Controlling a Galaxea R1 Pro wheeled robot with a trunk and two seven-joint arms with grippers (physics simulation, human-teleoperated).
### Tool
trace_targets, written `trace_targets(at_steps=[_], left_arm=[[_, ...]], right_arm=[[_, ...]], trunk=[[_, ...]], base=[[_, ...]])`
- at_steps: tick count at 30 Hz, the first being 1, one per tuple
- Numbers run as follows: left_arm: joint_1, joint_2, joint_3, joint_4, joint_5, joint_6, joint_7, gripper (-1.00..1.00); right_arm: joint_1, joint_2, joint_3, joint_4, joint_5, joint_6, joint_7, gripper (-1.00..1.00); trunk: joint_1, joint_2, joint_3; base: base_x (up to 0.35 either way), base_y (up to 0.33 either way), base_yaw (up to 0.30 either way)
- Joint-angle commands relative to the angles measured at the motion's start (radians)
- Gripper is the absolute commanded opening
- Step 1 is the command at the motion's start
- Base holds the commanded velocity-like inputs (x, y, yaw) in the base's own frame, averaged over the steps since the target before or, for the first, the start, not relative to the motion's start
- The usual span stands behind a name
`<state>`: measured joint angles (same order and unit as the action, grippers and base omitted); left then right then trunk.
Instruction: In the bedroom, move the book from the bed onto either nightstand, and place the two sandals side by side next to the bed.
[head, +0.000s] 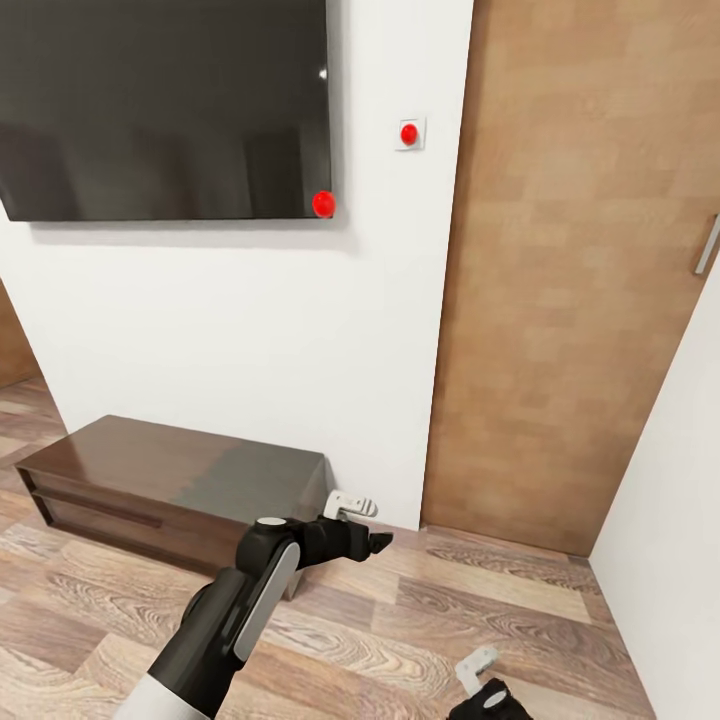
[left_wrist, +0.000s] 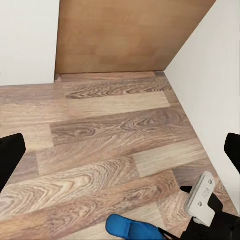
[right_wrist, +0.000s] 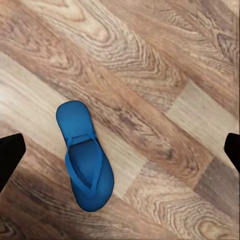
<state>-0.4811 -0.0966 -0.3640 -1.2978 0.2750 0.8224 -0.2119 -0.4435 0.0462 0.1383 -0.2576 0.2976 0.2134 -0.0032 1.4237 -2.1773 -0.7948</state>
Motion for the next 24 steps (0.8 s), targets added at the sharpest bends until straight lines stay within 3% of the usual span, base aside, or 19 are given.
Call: trace_targets(at_steps=[1,4,6,12,19,24], left_arm=[[-0.001,0.000,0.001,0.000,-0.003,0.004,-0.004,1.00],[-0.001,0.000,0.002,0.000,-0.004,0.003,-0.003,1.00],[-0.001,0.000,0.002,0.000,-0.004,0.003,-0.003,1.00],[-0.001,0.000,0.003,0.000,-0.004,0.003,-0.001,1.00],[-0.001,0.000,0.004,0.001,-0.004,0.002,-0.001,1.00],[-0.001,0.000,0.004,0.001,-0.004,0.002,0.000,1.00]], right_arm=[[0.000,0.000,0.003,-0.003,0.023,0.007,0.000,1.00],[-0.001,0.001,0.003,-0.001,0.087,0.005,0.000,1.00],[-0.001,0.001,0.003,0.000,0.101,0.004,0.000,1.00],[0.000,0.001,0.006,0.001,0.114,-0.003,0.002,1.00],[0.000,0.001,0.012,0.004,0.116,-0.071,0.008,1.00],[0.000,0.001,0.070,0.007,0.115,-0.125,0.013,1.00]], trunk=[[0.004,-0.008,-0.004],[0.015,-0.029,-0.014],[0.023,-0.043,-0.020],[0.046,-0.085,-0.039],[0.073,-0.134,-0.061],[0.092,-0.169,-0.076]], base=[[0.000,0.000,0.000],[0.000,0.000,0.000],[0.000,0.000,0.000],[0.000,0.000,0.000],[0.000,0.000,0.000],[0.000,0.000,0.000]])
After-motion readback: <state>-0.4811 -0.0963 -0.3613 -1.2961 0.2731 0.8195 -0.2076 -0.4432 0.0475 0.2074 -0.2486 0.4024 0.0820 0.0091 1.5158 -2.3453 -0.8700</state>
